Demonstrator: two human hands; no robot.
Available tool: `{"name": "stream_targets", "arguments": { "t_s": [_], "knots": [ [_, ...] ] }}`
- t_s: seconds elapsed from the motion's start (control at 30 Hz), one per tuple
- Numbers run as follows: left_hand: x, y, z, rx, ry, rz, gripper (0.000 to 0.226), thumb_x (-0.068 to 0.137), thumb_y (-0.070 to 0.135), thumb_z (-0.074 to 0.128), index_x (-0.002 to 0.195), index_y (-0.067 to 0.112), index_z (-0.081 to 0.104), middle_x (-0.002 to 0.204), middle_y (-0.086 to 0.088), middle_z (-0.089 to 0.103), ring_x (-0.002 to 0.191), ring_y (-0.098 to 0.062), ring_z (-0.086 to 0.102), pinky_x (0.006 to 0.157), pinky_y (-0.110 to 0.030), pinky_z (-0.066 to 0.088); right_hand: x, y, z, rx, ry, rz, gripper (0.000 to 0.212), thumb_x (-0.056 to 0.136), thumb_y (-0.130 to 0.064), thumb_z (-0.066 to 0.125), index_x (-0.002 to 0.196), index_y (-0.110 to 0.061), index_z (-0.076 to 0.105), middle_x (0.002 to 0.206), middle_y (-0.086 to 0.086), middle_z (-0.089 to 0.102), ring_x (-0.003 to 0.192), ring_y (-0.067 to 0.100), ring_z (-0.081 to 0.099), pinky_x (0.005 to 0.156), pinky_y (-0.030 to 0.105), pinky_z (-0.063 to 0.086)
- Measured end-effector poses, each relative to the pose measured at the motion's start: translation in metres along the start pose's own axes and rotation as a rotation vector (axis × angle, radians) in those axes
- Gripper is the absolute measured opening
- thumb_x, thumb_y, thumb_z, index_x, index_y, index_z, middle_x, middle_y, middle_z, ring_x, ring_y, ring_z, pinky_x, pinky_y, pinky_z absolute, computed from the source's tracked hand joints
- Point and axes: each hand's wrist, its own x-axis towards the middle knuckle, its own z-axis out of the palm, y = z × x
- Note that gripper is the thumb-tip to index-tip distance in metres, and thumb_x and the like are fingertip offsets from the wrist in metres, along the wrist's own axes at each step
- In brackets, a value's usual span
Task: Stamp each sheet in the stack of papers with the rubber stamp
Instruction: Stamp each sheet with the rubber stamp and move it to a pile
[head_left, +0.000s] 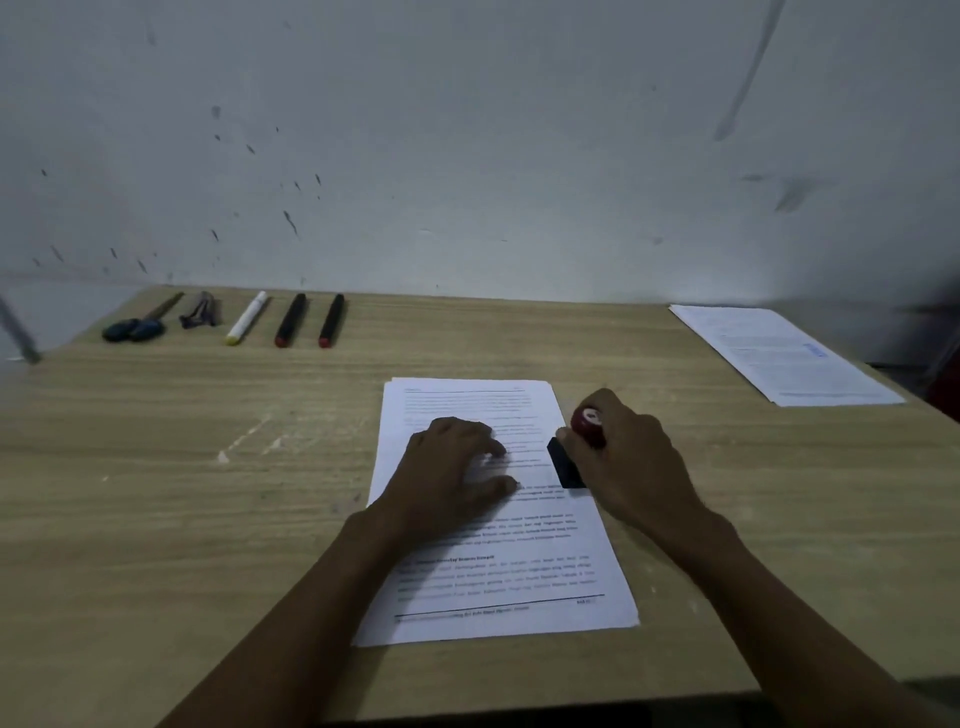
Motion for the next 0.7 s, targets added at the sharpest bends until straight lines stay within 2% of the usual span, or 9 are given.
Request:
{"name": "stream_targets", "arguments": {
  "t_s": [0.13,0.33,0.47,0.7],
  "knots": [
    [-0.002,0.006,-0.003,0.026,-0.033,-0.023,0.061,0.073,0.070,0.045,0.116,0.031,0.064,0.134,0.011,0.054,0.128,-0.013,0.041,0.103,-0.036,0.032,-0.005,-0.001,0.005,-0.044,-0.009,-0.001,0.015,0.094,-0.037,0.058,0.096,-0.025,0.048,0.084,-0.005,0.065,0.078,0.020,0.062,0.065,0.034,0.048],
    [-0.006,0.003,-0.005,0.016,-0.032,-0.009,0.070,0.070,0.074,0.034,0.117,0.031,0.063,0.134,0.014,0.053,0.126,-0.011,0.041,0.103,-0.035,0.031,-0.010,-0.003,0.013,-0.084,-0.004,-0.017,0.016,0.094,-0.036,0.056,0.101,-0.023,0.050,0.090,-0.004,0.066,0.084,0.021,0.061,0.070,0.037,0.050],
    [-0.005,0.002,-0.004,0.015,-0.019,0.001,0.066,0.072,0.073,0.037,0.117,0.031,0.063,0.135,0.012,0.053,0.127,-0.012,0.041,0.103,-0.035,0.031,-0.009,-0.003,0.014,-0.113,0.009,-0.008,0.022,0.094,-0.037,0.057,0.109,-0.020,0.054,0.095,-0.001,0.067,0.087,0.022,0.062,0.074,0.038,0.052],
    [-0.003,0.001,-0.001,0.033,-0.005,0.001,0.053,0.078,0.062,0.049,0.117,0.029,0.063,0.136,0.010,0.053,0.128,-0.013,0.042,0.105,-0.038,0.033,-0.009,0.003,0.024,-0.049,0.039,-0.009,0.015,0.093,-0.033,0.059,0.101,-0.023,0.052,0.088,-0.003,0.065,0.086,0.022,0.061,0.070,0.037,0.051]
  ]
}}
